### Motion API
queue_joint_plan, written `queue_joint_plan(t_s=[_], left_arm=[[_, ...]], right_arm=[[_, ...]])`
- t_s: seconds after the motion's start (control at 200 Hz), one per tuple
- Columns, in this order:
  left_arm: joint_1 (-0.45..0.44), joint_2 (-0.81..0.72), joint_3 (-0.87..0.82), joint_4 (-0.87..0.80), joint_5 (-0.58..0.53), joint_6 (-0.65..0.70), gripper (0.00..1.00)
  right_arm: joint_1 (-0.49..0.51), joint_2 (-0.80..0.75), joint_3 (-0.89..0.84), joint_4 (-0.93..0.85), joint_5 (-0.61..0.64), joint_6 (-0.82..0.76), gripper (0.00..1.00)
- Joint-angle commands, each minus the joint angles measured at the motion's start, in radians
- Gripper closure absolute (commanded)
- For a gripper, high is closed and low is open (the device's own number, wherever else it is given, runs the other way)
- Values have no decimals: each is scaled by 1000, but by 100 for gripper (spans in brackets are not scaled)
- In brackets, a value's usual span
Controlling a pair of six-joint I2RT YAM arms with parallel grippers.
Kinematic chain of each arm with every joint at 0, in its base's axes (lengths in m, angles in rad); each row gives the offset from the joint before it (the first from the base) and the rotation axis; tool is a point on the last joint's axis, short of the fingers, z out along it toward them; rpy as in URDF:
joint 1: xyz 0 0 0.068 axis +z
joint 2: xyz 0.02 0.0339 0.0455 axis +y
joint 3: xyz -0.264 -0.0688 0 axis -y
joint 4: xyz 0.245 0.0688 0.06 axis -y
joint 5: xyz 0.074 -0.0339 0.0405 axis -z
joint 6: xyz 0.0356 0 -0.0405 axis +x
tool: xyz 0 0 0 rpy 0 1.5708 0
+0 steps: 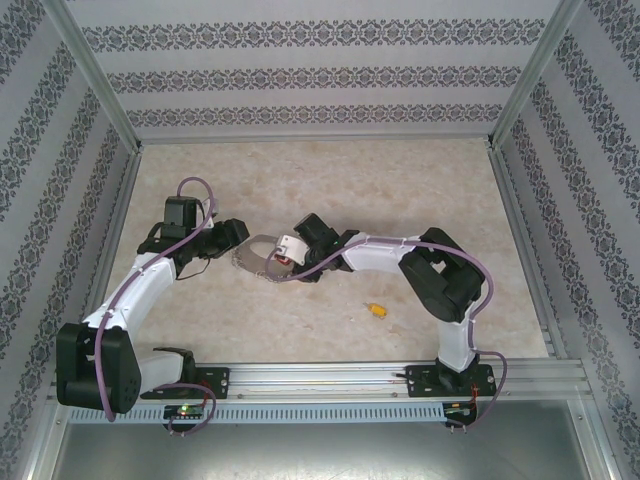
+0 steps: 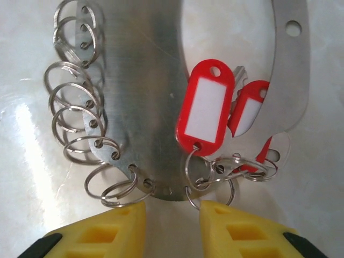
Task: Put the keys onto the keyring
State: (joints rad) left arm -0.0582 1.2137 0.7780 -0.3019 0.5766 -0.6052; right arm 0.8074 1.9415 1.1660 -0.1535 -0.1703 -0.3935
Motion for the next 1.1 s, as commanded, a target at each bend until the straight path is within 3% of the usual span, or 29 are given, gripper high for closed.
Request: queue_joint_plan(t_s=[0.0,0.125,0.285,0.854,1.034,1.094], left_arm=[[17,-24,-18,26,19,18,49],[20,-26,-22,26,20,22,49],[23,-32,-28,25,19,25,49],[24,-89,-37,-3,13,30,49],[24,-106,-46,-13,11,31,49],[24,-108,-47,-14,11,30,49]], right_arm=[[0,31,29,-24,32,-12,71],[-3,43,38,-27,25,-11,87],[-4,35,31,-24,14,-11,100],[-5,-216,-161,98,-169,50,100],[-35,-193,-149,107,-227,182,64],[-44,-187,-145,106,-253,217,57]])
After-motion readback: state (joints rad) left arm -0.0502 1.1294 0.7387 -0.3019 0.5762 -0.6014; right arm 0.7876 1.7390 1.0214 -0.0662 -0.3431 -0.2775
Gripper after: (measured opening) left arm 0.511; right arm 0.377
